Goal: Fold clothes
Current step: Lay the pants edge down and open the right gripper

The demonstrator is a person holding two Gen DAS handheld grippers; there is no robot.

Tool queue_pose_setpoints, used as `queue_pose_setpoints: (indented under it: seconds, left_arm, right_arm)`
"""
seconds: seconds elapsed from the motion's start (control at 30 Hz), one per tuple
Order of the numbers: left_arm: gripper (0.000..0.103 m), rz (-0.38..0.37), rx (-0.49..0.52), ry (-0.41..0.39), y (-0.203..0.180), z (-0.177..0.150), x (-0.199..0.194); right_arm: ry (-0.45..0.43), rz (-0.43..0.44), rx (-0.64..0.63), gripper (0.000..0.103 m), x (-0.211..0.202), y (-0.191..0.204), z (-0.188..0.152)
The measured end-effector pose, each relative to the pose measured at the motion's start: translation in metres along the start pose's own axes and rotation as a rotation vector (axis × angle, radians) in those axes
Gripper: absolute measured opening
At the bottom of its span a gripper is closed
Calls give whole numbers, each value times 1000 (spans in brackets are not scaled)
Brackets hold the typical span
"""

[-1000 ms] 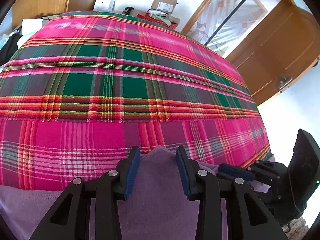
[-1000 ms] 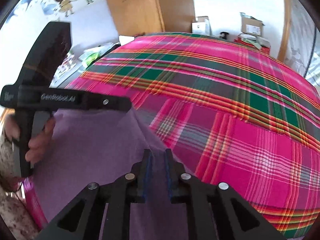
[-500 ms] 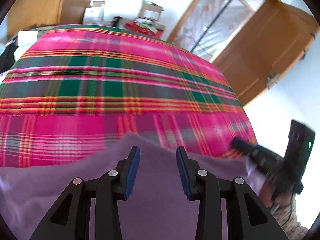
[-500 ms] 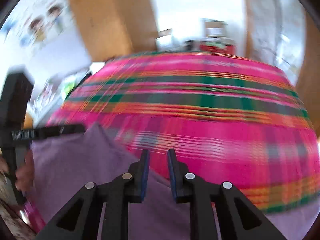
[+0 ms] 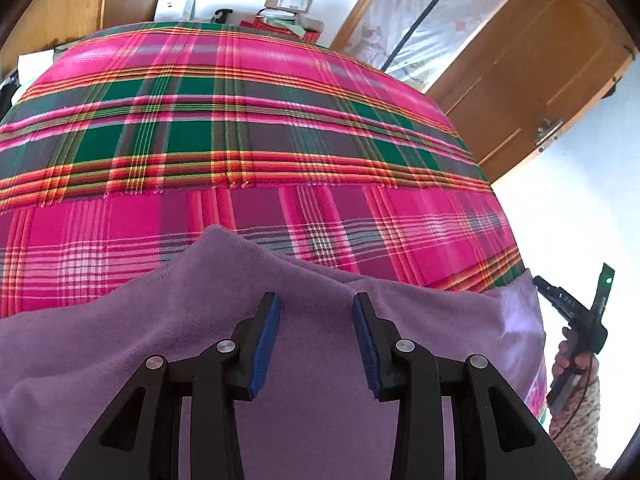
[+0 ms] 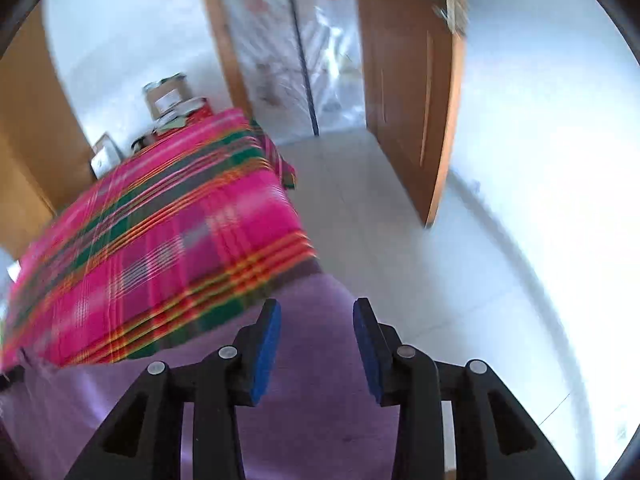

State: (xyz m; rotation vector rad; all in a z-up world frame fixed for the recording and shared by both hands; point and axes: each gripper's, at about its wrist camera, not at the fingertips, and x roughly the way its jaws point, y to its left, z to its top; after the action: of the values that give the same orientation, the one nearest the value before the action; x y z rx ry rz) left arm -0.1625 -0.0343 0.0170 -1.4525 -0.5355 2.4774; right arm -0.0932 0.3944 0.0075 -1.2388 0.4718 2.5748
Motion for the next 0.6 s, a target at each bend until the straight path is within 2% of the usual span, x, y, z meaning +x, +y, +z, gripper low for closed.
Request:
queue_pose_setpoints:
  seconds: [0.07,0.23,0.33,0.4,0.53,0.6]
  left_arm:
    - [39,7,-3,0,0,0,0]
    - [39,19,-10,-2,-1,1,1]
    - [39,15,-24,-3,0,1,2]
    - [39,14,-29,-5,0,2,2]
    - [39,16,-34,-8,0,1,3]
    - [39,19,-36,-8,-1,1,3]
  right_arm:
    - [17,34,52,43,7,-13,1]
    - [45,144,107,43,17,-24,2]
    - [38,164,111,45,20,-25,0]
    - [27,160,115,42,18,-26,-3]
    - [-10,108,81,27,11,-22,-9]
    - [-34,90,76,14,7,-20,-8]
